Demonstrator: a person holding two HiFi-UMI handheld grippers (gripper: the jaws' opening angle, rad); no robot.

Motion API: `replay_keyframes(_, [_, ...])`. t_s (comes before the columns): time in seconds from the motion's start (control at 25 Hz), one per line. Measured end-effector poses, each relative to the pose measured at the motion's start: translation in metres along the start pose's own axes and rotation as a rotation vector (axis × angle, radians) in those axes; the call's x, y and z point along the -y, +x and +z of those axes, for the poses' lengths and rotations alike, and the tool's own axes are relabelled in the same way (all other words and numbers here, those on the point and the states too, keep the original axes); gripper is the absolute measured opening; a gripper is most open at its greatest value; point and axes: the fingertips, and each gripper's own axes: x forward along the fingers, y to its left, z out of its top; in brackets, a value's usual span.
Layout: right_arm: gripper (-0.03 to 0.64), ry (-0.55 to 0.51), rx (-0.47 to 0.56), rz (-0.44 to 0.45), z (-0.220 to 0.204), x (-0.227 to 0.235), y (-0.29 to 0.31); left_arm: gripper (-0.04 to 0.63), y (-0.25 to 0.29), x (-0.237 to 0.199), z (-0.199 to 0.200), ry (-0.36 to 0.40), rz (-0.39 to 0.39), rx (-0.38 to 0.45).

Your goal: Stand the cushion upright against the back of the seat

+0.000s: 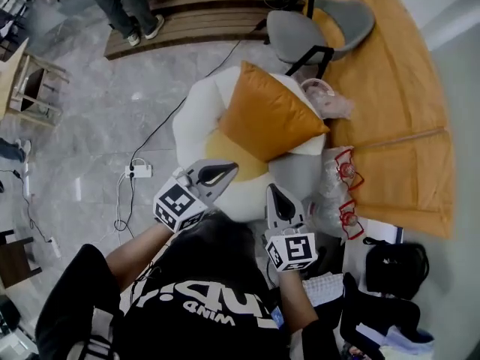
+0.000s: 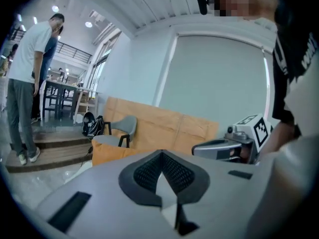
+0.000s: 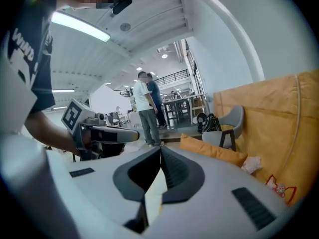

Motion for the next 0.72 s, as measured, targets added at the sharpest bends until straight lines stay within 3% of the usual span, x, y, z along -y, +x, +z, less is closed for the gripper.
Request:
replay_keyframes(0.16, [0.025, -0.01, 0.05, 0.031, 0.034, -0.033, -0.034, 0.008, -0.03, 0.039, 0.034, 0.129, -0.012, 0.037])
replay_keyframes(0.4, [0.023, -0.025, 0.128, 0.006, 0.063, -0.048, -0.058, 0.008, -0.052, 0.07, 0.072, 0.131, 0.034, 0.121])
replay_keyframes(0.72, [0.022, -0.05, 0.18, -0.045, 0.085, -0.045, -0.056, 0.008, -0.068, 0.07, 0.096, 0.187, 0.127, 0.217])
